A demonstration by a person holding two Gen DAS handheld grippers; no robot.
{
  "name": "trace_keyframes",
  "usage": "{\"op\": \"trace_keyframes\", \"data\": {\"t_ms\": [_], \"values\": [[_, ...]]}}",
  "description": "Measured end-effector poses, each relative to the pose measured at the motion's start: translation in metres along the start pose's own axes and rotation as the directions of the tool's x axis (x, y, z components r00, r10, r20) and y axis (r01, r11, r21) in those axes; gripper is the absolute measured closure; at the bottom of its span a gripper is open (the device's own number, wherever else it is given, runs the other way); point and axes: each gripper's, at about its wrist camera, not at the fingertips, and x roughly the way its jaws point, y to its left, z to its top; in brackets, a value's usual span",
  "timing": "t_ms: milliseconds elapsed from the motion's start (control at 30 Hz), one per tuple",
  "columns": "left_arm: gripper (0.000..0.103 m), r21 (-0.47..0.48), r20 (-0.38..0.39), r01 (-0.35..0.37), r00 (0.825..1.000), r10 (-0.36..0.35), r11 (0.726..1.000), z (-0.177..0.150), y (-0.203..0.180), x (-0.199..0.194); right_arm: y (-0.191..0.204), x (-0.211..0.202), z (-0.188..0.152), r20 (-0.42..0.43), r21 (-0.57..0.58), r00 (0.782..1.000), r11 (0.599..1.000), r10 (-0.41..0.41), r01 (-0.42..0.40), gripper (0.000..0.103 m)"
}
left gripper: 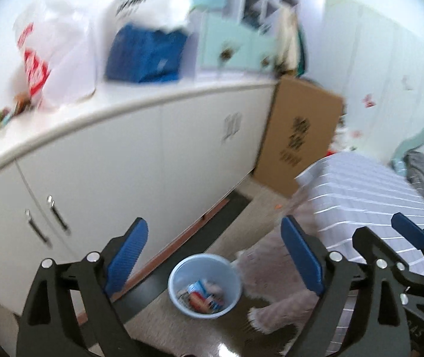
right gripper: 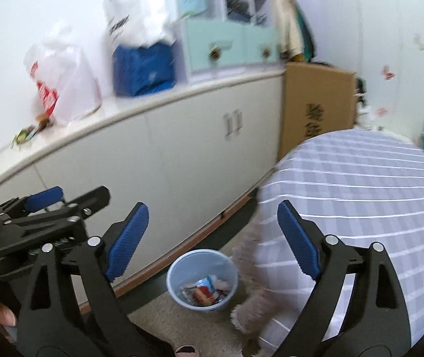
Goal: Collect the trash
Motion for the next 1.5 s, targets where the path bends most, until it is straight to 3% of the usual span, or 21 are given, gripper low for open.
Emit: {"op": "trace_keyframes", "data": {"t_ms": [167,333,600,1000,1500], "values": [[0.012,0.044,0.095,0.086,0.991,-0.09,0.995,0.002,-0.042,-0.056,-0.033,-0.069,0.002,0.087,0.063,0.993,0.995,-0.085,0.08,0.012],[0.011,0.098,0.177,0.158,0.969,-0.174,0.982,-0.002,-0.079,-0.112,-0.046,-0.133,-0.003,0.178,0.075,0.96,0.976,-0.215,0.204,0.009],[0.009,0.143,0.269,0.174,0.941,-0.207,0.974,-0.014,-0.108,-0.169,-0.061,-0.205,-0.011,0.277,0.12,0.925,0.964,-0.26,0.235,0.008],[0.009,0.242,0.331,0.179,0.909,-0.254,0.954,-0.028,-0.142,-0.214,-0.069,-0.25,-0.027,0.34,0.154,0.892,0.953,-0.299,0.261,0.007],[0.009,0.264,0.307,0.205,0.908,-0.284,0.942,-0.029,-0.151,-0.213,-0.07,-0.266,-0.034,0.354,0.169,0.868,0.937,-0.348,0.307,0.007]]}}
